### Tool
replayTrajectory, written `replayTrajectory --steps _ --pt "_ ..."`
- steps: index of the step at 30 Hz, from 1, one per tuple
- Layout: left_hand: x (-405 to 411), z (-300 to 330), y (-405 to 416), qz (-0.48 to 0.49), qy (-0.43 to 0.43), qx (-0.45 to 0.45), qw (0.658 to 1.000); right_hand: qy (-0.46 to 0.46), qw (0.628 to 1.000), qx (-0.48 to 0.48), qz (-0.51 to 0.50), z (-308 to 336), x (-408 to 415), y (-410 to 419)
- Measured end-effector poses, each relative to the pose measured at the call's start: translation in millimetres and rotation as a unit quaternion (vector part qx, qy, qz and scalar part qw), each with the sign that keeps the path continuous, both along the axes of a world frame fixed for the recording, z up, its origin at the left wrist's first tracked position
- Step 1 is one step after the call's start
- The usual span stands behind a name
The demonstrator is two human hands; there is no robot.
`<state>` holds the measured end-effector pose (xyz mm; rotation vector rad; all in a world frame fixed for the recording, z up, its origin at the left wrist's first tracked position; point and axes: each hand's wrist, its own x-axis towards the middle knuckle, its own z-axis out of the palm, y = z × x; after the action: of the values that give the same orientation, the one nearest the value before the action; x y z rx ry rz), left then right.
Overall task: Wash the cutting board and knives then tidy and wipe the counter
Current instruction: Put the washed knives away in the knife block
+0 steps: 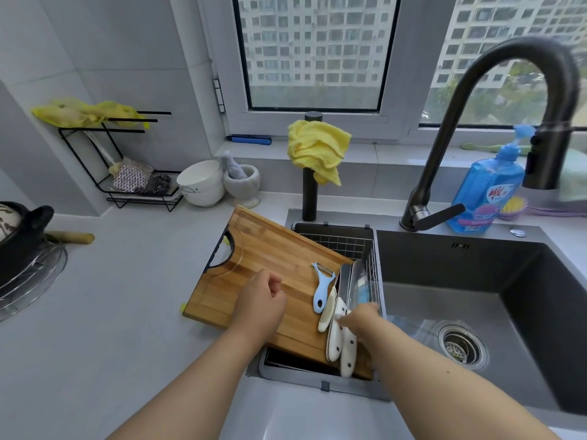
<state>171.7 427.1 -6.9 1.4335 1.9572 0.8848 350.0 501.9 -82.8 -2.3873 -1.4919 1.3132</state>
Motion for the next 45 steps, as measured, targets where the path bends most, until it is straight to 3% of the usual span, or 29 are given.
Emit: replayTrajectory --steps 8,13,17,22,28,31,37,42,45 --pt "3 2 -4 -0.001 0.001 -0.003 1.0 -0.001 1.0 -0.007 -0.027 18 4 -8" --pt "2 6 -7 0.002 -0.003 -0.005 1.0 0.094 0.987 0.058 -0.119 29 -2 -7" --pt "4 11 -8 0.001 -0.013 -0.006 1.0 0.095 0.985 0.12 -0.085 53 -10 -3" --pt "4 23 -11 -0.006 -0.038 -0.012 0.999 0.256 0.948 0.185 -0.032 91 -32 -12" --pt "-20 31 -21 0.041 -0.045 -0.003 0.998 0.356 0.924 0.127 0.053 133 -67 -24" --pt "-33 33 -29 0.048 -0.054 0.007 0.997 0.386 0.918 0.082 0.033 158 -81 -23" --pt "-48 35 -39 0.103 -0.154 0.045 0.982 0.511 0.859 0.013 0.04 184 -90 -16" --pt "-52 35 -46 0.112 -0.191 0.057 0.974 0.495 0.856 0.028 0.148 193 -98 -9" --pt "-55 35 -50 0.123 -0.21 0.066 0.968 0.395 0.882 0.09 0.241 200 -98 -9"
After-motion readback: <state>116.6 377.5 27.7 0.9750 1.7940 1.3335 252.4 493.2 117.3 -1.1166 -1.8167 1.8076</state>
